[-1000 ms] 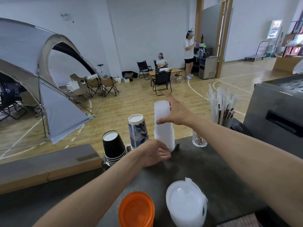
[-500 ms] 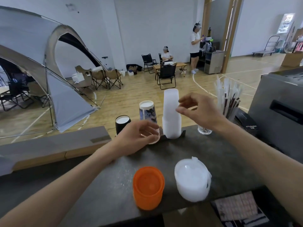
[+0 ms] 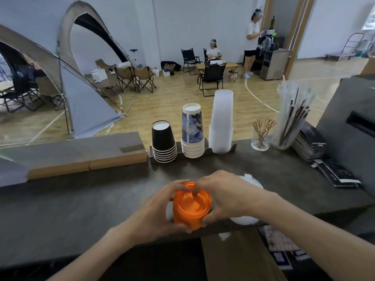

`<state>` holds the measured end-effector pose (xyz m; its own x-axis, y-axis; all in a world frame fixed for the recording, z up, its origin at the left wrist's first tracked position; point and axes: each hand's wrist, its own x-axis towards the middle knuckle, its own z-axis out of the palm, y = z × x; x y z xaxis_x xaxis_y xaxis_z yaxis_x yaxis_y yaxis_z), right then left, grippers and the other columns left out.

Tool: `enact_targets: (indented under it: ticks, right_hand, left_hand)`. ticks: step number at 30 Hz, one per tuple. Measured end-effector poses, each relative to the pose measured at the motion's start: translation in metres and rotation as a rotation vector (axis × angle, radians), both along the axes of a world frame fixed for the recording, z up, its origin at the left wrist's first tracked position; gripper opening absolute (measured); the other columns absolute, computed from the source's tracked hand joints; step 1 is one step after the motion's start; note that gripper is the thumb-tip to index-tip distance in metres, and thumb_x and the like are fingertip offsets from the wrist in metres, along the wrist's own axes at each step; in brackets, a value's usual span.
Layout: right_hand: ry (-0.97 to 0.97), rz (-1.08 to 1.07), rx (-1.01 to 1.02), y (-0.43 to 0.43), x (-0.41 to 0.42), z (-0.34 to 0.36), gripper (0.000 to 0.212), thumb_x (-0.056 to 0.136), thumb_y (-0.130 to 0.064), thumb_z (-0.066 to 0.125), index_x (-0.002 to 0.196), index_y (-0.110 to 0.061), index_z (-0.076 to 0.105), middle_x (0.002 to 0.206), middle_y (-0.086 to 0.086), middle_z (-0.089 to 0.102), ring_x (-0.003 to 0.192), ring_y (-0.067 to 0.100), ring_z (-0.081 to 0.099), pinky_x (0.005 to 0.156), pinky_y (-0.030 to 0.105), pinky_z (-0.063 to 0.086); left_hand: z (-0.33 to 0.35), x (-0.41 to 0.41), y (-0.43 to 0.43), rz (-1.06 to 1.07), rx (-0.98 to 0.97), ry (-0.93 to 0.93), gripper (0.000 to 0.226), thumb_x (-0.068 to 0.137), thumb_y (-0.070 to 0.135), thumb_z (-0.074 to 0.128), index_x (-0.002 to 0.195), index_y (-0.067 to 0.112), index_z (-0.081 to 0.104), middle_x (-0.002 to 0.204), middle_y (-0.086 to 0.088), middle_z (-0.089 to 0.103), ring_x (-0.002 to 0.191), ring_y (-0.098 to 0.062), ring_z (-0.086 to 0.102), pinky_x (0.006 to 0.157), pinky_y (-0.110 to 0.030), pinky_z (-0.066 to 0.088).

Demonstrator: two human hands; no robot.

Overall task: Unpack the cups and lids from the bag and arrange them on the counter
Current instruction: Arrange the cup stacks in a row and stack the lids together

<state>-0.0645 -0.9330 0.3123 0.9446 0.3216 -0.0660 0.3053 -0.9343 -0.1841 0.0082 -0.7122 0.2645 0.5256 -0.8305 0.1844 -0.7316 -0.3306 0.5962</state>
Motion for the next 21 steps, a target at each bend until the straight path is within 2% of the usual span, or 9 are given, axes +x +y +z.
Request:
enact_targets:
  ticks: [3, 7, 9, 11, 14, 19, 21]
  right_hand:
    - [0.005, -0.007, -0.021, 0.007, 0.003, -0.001, 0.071, 0.068, -0.067, 0.073, 0.127, -0.036, 0.051, 0.123, -0.011, 0.062, 0.109, 0.012, 0.056, 0.098, 0.033, 0.043]
    - [0.025, -0.059, -0.014, 0.007, 0.020, -0.003, 0.070, 0.070, -0.056, 0.076, 0.130, -0.032, 0.048, 0.128, -0.008, 0.057, 0.111, 0.016, 0.055, 0.089, 0.030, 0.044]
    - [0.038, -0.096, 0.003, 0.003, 0.038, -0.006, 0.071, 0.070, -0.054, 0.077, 0.131, -0.031, 0.048, 0.128, -0.006, 0.056, 0.113, 0.018, 0.054, 0.090, 0.032, 0.046]
    - [0.037, -0.132, 0.033, -0.003, 0.060, -0.008, 0.072, 0.070, -0.052, 0.078, 0.131, -0.030, 0.049, 0.128, -0.003, 0.057, 0.114, 0.020, 0.055, 0.092, 0.035, 0.048]
    - [0.030, -0.187, 0.127, -0.010, 0.086, -0.010, 0.071, 0.070, -0.047, 0.079, 0.133, -0.031, 0.050, 0.131, -0.002, 0.058, 0.118, 0.022, 0.054, 0.095, 0.036, 0.050]
    - [0.054, -0.217, 0.166, -0.015, 0.103, -0.018, 0.071, 0.073, -0.045, 0.081, 0.135, -0.032, 0.048, 0.139, -0.002, 0.052, 0.125, 0.022, 0.051, 0.098, 0.035, 0.048]
    - [0.061, -0.215, 0.166, -0.016, 0.103, -0.018, 0.072, 0.074, -0.043, 0.081, 0.137, -0.033, 0.048, 0.141, -0.002, 0.052, 0.127, 0.023, 0.050, 0.098, 0.035, 0.047]
  left_hand:
    - [-0.012, 0.003, 0.001, 0.016, -0.068, -0.004, 0.087, 0.067, 0.063, 0.078, 0.140, 0.051, 0.031, 0.151, 0.028, 0.032, 0.138, 0.002, 0.037, 0.106, -0.033, 0.046]
    - [-0.019, 0.020, -0.004, 0.044, -0.052, 0.003, 0.092, 0.068, 0.060, 0.077, 0.144, 0.052, 0.026, 0.153, 0.032, 0.024, 0.140, 0.006, 0.031, 0.109, -0.020, 0.036]
    - [-0.020, 0.036, -0.012, 0.070, -0.057, 0.014, 0.093, 0.069, 0.049, 0.082, 0.146, 0.041, 0.031, 0.153, 0.026, 0.028, 0.139, 0.004, 0.032, 0.108, -0.017, 0.036]
    - [-0.017, 0.055, -0.020, 0.110, -0.084, 0.031, 0.091, 0.068, 0.036, 0.087, 0.145, 0.030, 0.038, 0.149, 0.018, 0.039, 0.134, 0.001, 0.039, 0.108, -0.022, 0.041]
    - [-0.008, 0.078, -0.031, 0.163, -0.081, 0.062, 0.089, 0.067, 0.025, 0.089, 0.143, 0.026, 0.042, 0.138, 0.016, 0.046, 0.126, 0.000, 0.044, 0.108, -0.027, 0.042]
    - [-0.008, 0.089, -0.034, 0.204, -0.073, 0.109, 0.087, 0.066, 0.024, 0.090, 0.140, 0.025, 0.045, 0.131, 0.014, 0.050, 0.124, -0.007, 0.049, 0.102, -0.023, 0.044]
    - [-0.008, 0.088, -0.036, 0.223, -0.062, 0.092, 0.088, 0.064, 0.026, 0.091, 0.139, 0.026, 0.045, 0.130, 0.015, 0.051, 0.123, -0.008, 0.051, 0.102, -0.025, 0.046]
